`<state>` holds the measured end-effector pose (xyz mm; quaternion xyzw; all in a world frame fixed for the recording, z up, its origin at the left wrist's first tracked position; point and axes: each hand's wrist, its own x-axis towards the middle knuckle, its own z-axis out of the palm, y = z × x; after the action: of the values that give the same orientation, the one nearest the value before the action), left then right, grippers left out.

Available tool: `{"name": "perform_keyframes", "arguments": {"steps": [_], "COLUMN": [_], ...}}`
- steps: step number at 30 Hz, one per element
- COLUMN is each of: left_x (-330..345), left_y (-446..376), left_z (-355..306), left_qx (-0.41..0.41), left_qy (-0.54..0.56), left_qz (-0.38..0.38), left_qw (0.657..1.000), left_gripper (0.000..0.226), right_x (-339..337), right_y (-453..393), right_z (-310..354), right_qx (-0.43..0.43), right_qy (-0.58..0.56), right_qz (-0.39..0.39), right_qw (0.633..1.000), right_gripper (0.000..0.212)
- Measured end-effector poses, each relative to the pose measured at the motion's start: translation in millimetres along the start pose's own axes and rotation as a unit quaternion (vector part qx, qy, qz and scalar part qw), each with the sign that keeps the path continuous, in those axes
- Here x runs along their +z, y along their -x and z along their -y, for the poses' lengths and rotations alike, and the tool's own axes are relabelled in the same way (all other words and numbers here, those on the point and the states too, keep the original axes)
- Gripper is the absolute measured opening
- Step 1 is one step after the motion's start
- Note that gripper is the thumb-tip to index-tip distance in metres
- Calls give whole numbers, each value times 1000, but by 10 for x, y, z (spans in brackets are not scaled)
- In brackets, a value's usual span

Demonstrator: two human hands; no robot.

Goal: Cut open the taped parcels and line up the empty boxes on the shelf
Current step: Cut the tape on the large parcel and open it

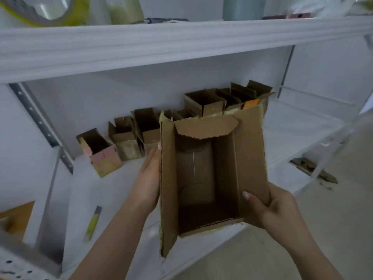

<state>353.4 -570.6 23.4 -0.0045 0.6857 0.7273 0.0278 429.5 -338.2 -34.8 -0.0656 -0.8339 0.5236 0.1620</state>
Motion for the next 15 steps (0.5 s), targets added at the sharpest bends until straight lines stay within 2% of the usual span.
{"name": "perform_keyframes", "arguments": {"steps": [3,7,10,12,15], "left_x": [-157,-370,-544,-669,-790], "left_y": [111,314,459,536,645], "left_z": [36,47,56,100,163], "left_qx": [-22,-14,-16,-14,-13], "left_qy": [-2,-11,-27,-67,-163], "left_qz": [-3,-5,7,49,95], "left_qw": [1000,1000,999,996,982], "left_gripper": [44,55,76,90,56], "right_x": [88,220,342,412,467], "right_y": [-8,-32,-83,-112,-118], "right_z": [110,228,312,348,348], "right_qx": [28,77,125,163,170], "right_qy": [12,-49,-94,-113,-102], "right_qz": [28,64,74,87,111], "right_qw": [999,994,985,976,974], "right_gripper": [8,7,7,11,14]}}
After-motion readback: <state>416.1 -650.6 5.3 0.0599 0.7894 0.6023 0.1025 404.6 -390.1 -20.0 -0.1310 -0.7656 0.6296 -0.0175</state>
